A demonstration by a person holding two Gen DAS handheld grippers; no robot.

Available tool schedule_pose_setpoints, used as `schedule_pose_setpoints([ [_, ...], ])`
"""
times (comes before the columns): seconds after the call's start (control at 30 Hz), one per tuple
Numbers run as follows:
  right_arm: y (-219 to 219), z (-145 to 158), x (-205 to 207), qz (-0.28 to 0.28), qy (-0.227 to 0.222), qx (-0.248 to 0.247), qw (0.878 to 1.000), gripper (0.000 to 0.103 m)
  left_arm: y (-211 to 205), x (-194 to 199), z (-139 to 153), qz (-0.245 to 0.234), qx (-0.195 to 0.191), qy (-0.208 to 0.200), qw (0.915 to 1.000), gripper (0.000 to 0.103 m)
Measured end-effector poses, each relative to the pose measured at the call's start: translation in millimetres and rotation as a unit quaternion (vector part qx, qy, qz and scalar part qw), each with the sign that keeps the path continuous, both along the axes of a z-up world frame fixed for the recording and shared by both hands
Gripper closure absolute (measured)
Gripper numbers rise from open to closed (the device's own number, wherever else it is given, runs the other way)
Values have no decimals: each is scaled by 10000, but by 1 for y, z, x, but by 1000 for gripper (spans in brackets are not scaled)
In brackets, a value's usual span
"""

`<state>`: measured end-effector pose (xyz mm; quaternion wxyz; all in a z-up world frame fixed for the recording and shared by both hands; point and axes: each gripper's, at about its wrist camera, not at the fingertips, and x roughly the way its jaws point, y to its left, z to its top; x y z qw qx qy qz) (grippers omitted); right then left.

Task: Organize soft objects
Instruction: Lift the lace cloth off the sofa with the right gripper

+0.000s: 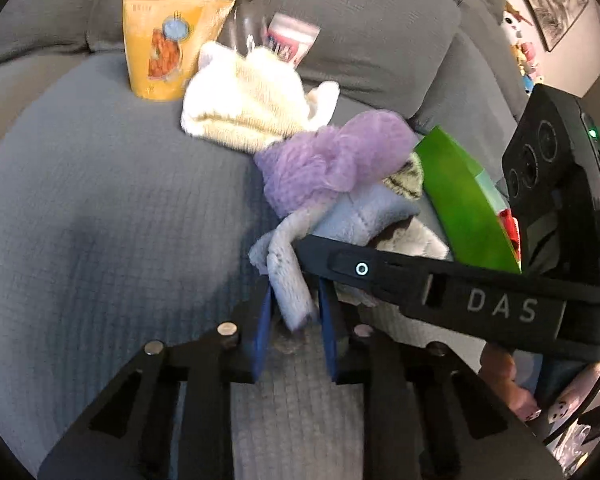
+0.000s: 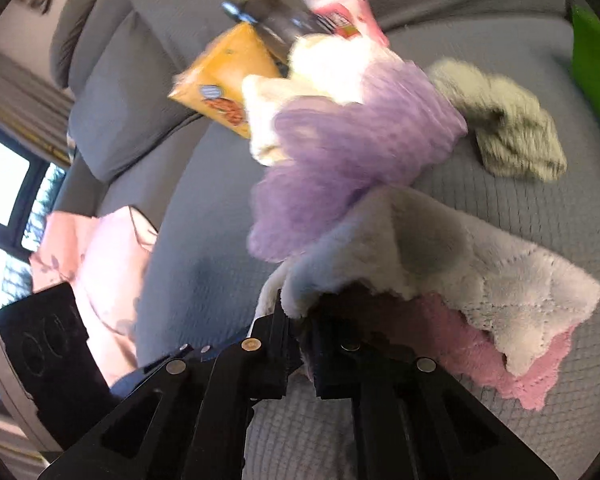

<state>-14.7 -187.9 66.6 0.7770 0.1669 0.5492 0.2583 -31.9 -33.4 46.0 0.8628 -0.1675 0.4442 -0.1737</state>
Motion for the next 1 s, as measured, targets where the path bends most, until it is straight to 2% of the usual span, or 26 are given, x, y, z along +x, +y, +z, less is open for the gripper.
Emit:
schedule_pose_setpoints([
  [0.13, 10, 25, -11, 412, -352, 605, 9967, 93, 11, -21, 32, 58, 163, -287, 9994, 84],
  [0.2, 17, 36, -16, 565, -449, 931, 9930, 93, 15, -37, 50, 220, 376, -485, 9979, 84],
  [0.3, 28, 53, -25, 695, -653, 1027, 9901, 93, 18, -50, 65, 366, 563, -666, 9955, 84],
  [0.43, 33, 66, -38, 875, -715, 1194, 9864, 93, 25, -58, 70, 433, 422, -638, 9961, 84],
  [0.53, 29, 67, -39, 935, -750, 984, 9879, 93, 21, -56, 68, 318, 433, -590, 9968, 83],
  [0.63, 17, 52, -34, 874, -533, 755, 9919, 93, 15, -45, 54, 154, 335, -387, 9986, 83],
  [0.77, 9, 23, -24, 716, -204, -176, 9971, 93, 8, -24, 20, 134, 394, 93, 9991, 81],
  [0.87, 0, 8, -14, 332, -42, -1049, 9939, 92, 8, -13, 6, 370, 596, 184, 9974, 81],
  [0.9, -4, 6, -13, 246, -49, -1142, 9931, 91, 9, -10, 4, 427, 628, 191, 9969, 80],
  [0.93, -9, 5, -11, 160, -28, -1138, 9934, 84, 11, -7, 3, 449, 591, 198, 9970, 77],
  [0.97, -14, 4, -9, 92, 25, -1092, 9940, 66, 13, -4, 2, 446, 463, 222, 9977, 71],
  [1.0, -19, 4, -8, 16, 61, -1075, 9942, 53, 14, -1, 2, 422, 343, 243, 9982, 68],
])
